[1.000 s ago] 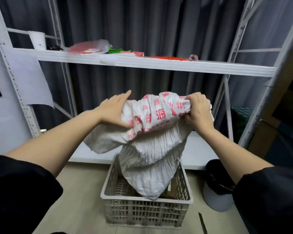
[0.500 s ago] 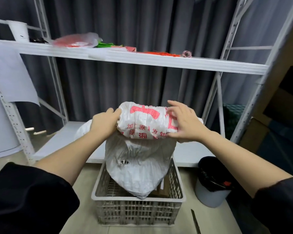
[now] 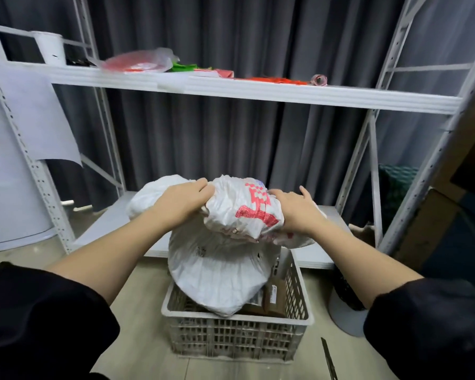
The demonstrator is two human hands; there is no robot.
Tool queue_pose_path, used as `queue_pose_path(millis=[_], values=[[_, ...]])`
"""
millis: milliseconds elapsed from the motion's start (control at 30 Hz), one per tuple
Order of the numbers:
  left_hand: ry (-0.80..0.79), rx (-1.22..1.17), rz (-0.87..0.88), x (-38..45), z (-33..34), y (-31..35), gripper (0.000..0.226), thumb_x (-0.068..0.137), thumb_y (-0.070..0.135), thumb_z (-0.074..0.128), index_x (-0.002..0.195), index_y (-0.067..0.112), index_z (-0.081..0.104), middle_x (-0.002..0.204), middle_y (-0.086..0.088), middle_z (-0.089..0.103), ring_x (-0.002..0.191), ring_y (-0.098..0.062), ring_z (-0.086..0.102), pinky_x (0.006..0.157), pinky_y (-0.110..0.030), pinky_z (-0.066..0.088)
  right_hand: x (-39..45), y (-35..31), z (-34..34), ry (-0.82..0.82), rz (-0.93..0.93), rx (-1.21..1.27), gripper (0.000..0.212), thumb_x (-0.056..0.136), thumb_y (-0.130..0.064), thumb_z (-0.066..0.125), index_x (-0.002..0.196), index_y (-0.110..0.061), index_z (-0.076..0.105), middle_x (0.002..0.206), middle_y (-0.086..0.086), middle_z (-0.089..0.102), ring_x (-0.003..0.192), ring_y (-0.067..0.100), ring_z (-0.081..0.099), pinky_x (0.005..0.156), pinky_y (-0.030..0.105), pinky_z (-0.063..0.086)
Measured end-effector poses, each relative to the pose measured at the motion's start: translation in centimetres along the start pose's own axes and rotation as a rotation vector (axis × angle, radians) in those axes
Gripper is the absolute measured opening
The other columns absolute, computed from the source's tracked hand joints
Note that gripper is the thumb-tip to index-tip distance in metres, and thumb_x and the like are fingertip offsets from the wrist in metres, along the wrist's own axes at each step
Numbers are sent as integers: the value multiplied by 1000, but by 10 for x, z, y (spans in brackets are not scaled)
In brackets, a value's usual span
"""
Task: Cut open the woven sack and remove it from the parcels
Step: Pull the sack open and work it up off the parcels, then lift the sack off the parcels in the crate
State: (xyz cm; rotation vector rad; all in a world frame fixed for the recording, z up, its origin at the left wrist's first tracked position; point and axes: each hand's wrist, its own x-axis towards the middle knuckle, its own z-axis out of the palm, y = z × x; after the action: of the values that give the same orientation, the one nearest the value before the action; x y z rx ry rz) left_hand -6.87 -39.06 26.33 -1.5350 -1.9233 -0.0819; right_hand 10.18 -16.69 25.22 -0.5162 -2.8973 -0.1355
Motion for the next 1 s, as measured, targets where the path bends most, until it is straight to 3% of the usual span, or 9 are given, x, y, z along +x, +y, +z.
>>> queue_pose_path(millis=[100, 167, 233, 400, 600, 800, 900, 1000], values=[[34, -8, -91, 2, -2, -9, 44, 49, 0, 78, 79, 8, 46, 70, -10, 49, 43, -26, 44, 36, -17, 17, 8, -6, -6, 226, 90, -57, 61, 61, -69, 56, 106, -27, 55, 102, -4, 64, 102, 25, 60, 102, 47, 31], [119, -25, -221, 10, -14, -12, 36, 60, 6, 76, 86, 7, 50, 78, -12, 53, 52, -32, 54, 38, -26, 30, 12, -7, -26, 426, 122, -59, 52, 63, -64, 59, 98, -26, 55, 94, -1, 63, 93, 28, 60, 95, 44, 35], [163, -44, -379, 19, -30, -13, 24, 75, 11, 65, 94, 7, 51, 90, -12, 54, 67, -35, 57, 45, -34, 33, 17, -7, -49, 507, 117, -45, 48, 66, -62, 58, 97, -25, 55, 93, 0, 62, 91, 29, 59, 93, 43, 36], [83, -41, -421, 28, -50, -8, 19, 81, 18, 53, 97, 11, 47, 96, -7, 54, 74, -35, 57, 52, -35, 34, 14, -3, -81, 393, 68, -105, 66, 65, -73, 25, 96, -21, 52, 93, 2, 65, 92, 30, 61, 91, 43, 35], [52, -78, -385, 31, -55, 8, 27, 81, 14, 55, 106, 6, 49, 101, -12, 52, 71, -37, 55, 51, -37, 37, -4, 3, -95, 405, 75, -244, 49, 83, -60, 48, 107, -18, 52, 97, 6, 62, 94, 33, 56, 87, 41, 34], [167, -43, -417, 35, -74, 7, 22, 81, 15, 53, 102, 7, 50, 99, -11, 53, 71, -38, 55, 46, -29, 21, -20, 1, -116, 491, 52, -217, 45, 82, -58, 50, 102, -17, 53, 93, 5, 62, 91, 34, 57, 79, 40, 32], [196, -32, -429, 36, -81, 0, 21, 81, 19, 55, 98, 8, 50, 96, -10, 55, 70, -37, 56, 47, -28, 19, -20, -4, -128, 469, 30, -209, 49, 76, -66, 41, 89, -19, 45, 91, 6, 64, 88, 34, 59, 72, 38, 27], [198, -22, -432, 35, -88, -4, 23, 78, 20, 58, 97, 9, 50, 94, -9, 55, 72, -35, 56, 47, -28, 19, -21, -10, -131, 472, 33, -174, 52, 74, -68, 39, 89, -19, 46, 91, 7, 65, 88, 35, 59, 70, 37, 28]])
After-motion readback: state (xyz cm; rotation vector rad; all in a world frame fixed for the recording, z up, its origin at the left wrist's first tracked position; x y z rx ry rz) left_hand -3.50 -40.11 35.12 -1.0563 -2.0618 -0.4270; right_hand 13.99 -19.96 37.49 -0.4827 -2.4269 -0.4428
